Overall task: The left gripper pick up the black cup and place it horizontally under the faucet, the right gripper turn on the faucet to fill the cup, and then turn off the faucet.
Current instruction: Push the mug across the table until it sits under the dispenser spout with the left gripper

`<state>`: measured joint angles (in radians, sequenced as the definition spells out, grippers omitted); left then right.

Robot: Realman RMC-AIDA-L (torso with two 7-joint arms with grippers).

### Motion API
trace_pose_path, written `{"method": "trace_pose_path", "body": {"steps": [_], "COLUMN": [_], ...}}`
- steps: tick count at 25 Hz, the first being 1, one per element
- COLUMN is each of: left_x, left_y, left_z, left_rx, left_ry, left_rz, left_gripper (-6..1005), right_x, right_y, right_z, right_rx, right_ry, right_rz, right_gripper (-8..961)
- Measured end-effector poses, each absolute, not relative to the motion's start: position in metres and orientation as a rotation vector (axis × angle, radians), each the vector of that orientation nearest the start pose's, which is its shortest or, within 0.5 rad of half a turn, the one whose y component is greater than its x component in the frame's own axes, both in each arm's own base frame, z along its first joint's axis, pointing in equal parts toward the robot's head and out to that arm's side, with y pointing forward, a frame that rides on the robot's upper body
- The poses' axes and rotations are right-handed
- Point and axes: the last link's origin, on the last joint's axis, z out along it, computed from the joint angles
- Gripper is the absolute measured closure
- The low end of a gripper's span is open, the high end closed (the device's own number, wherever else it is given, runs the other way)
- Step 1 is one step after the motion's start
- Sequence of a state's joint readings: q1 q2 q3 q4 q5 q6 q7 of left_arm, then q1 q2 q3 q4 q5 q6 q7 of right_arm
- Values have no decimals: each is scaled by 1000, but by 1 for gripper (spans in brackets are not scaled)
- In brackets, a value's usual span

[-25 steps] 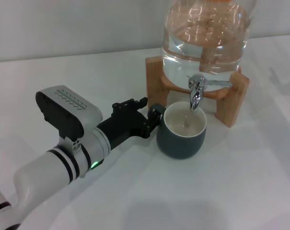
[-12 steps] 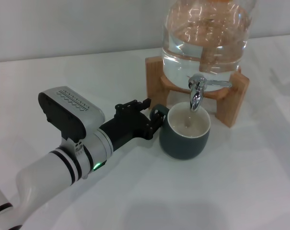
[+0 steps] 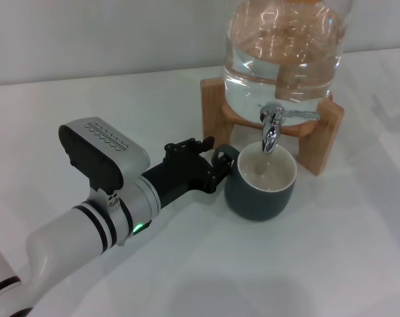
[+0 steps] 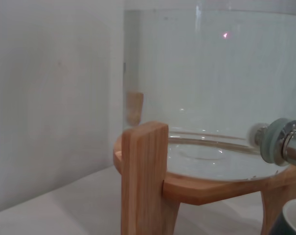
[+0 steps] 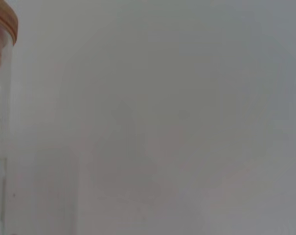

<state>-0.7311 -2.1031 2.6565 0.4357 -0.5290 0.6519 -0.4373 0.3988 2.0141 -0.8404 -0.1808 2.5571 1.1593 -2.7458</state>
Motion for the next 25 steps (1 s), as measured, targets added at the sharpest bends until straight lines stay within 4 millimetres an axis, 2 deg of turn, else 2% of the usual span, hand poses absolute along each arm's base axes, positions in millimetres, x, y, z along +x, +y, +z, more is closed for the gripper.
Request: {"method": "trace_pose_path", "body": {"steps": [15,20,25], "left_x": [-186,-186,-187], "left_y": [346,345,344], "left_z": [-160,-162,-162], "left_rx": [-2459,-2465,-2467], "left_ry": [-524,-522,-524], "left_rz": [-607,-605,-602], "left_gripper": [435,236,234], "right_x": [371,372,372], "right_y": [336,335,335], "right_z": [72,70,70], "right_rx": [-1474,-1473,-1475], "right_ry": [521,529,530], "right_rz": [679,678,678], "right_gripper": [115,116,116]}}
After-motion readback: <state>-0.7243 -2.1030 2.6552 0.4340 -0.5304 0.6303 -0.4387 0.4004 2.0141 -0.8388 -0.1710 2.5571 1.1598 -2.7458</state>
